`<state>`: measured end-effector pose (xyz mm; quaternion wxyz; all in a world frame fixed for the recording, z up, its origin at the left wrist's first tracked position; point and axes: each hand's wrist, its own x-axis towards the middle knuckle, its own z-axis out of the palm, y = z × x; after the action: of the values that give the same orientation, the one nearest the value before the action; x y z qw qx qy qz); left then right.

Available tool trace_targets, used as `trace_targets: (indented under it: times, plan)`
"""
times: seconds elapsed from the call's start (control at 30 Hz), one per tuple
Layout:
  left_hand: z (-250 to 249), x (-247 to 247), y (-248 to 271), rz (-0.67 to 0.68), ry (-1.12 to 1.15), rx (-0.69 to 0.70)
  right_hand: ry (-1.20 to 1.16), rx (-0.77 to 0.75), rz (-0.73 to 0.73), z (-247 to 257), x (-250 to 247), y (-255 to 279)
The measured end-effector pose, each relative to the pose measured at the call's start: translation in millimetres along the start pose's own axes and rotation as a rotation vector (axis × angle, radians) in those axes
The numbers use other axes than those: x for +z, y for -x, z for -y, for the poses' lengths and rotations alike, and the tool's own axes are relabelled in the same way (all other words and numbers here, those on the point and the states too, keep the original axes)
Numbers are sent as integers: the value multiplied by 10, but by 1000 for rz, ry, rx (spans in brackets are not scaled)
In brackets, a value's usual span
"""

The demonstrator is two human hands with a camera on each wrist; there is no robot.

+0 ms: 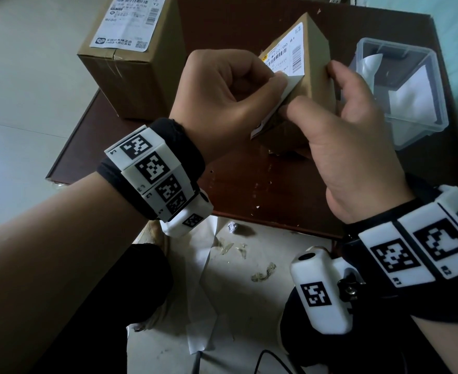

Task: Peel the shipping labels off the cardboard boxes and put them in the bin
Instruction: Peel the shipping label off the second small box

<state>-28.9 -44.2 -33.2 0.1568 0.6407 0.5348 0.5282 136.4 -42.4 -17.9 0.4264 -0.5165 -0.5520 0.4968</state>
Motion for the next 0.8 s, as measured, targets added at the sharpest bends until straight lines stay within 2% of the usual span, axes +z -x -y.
trace_targets:
  times: [0.8]
  plan:
    - [-32, -15, -14, 11, -7, -4, 29, -4, -22, -33, 21, -15]
